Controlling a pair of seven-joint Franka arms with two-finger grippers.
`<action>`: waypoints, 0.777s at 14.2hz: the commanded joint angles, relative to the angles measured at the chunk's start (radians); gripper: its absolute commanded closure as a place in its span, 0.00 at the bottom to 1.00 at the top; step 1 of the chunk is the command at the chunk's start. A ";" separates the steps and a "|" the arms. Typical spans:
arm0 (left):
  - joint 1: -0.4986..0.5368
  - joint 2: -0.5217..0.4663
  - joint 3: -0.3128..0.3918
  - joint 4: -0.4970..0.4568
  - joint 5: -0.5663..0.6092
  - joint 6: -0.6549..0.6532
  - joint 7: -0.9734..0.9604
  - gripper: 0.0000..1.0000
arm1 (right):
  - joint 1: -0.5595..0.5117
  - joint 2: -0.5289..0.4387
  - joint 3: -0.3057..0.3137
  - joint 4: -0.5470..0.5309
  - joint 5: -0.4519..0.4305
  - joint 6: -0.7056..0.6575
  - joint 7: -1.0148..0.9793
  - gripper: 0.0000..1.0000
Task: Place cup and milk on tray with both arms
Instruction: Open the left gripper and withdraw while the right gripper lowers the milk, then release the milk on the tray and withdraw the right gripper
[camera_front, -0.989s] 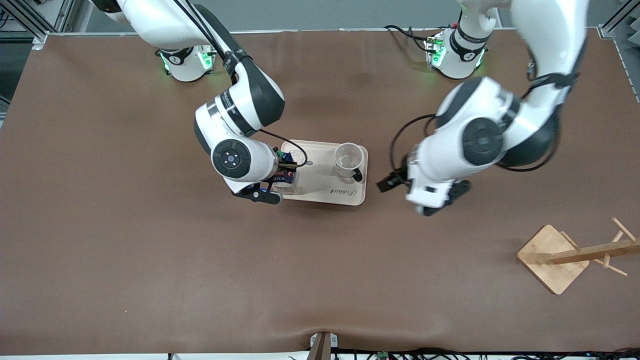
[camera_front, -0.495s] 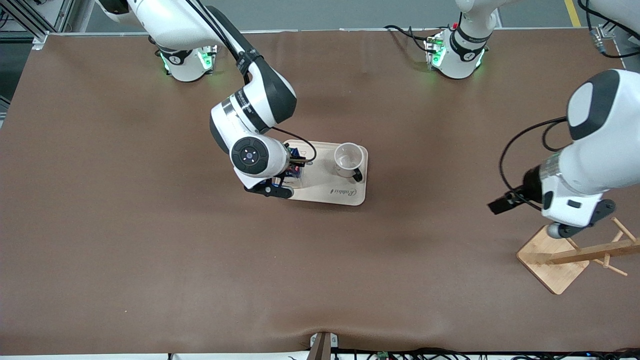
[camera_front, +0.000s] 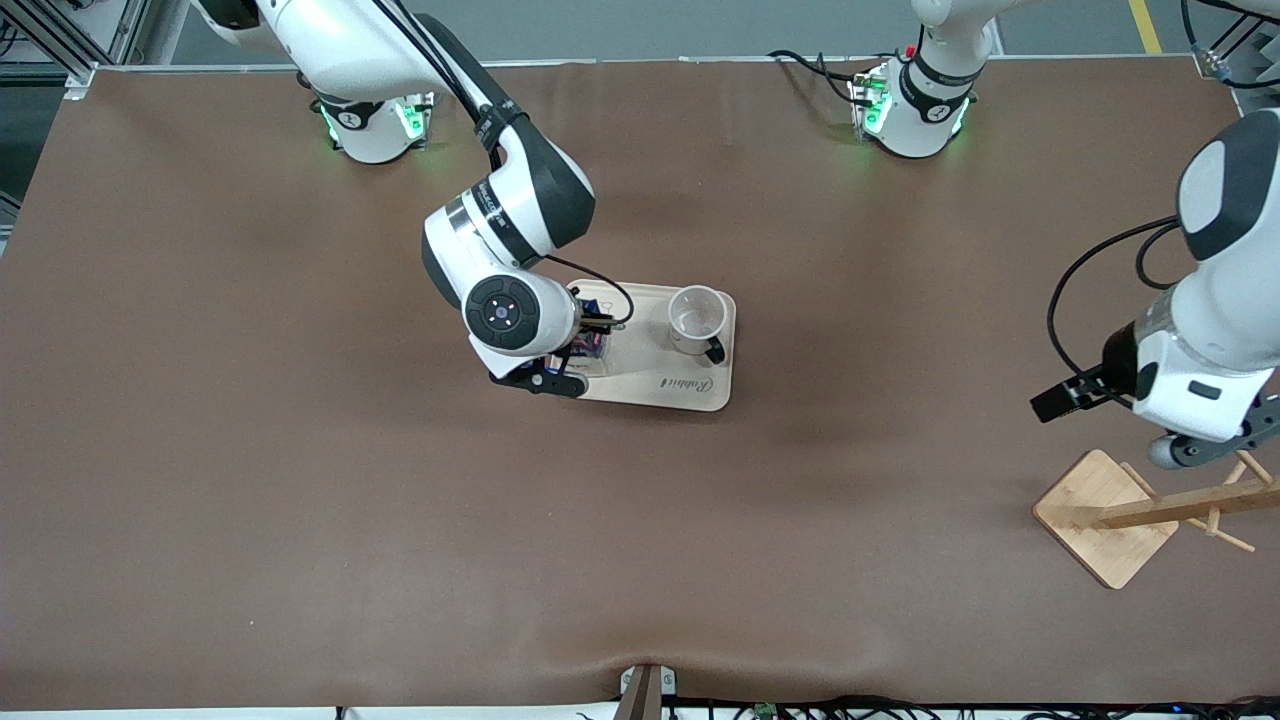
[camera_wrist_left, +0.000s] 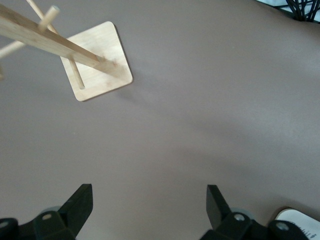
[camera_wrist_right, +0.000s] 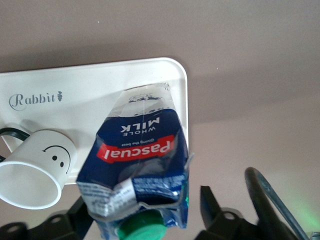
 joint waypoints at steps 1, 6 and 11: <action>0.016 -0.051 -0.004 -0.023 0.017 -0.001 0.038 0.00 | -0.031 -0.026 -0.006 0.037 0.009 -0.011 -0.009 0.00; 0.041 -0.086 -0.007 -0.023 0.017 -0.001 0.097 0.00 | -0.151 -0.045 0.000 0.138 0.029 -0.118 -0.002 0.00; 0.039 -0.114 -0.015 -0.023 0.010 -0.004 0.114 0.00 | -0.214 -0.120 -0.021 0.178 -0.067 -0.150 -0.001 0.00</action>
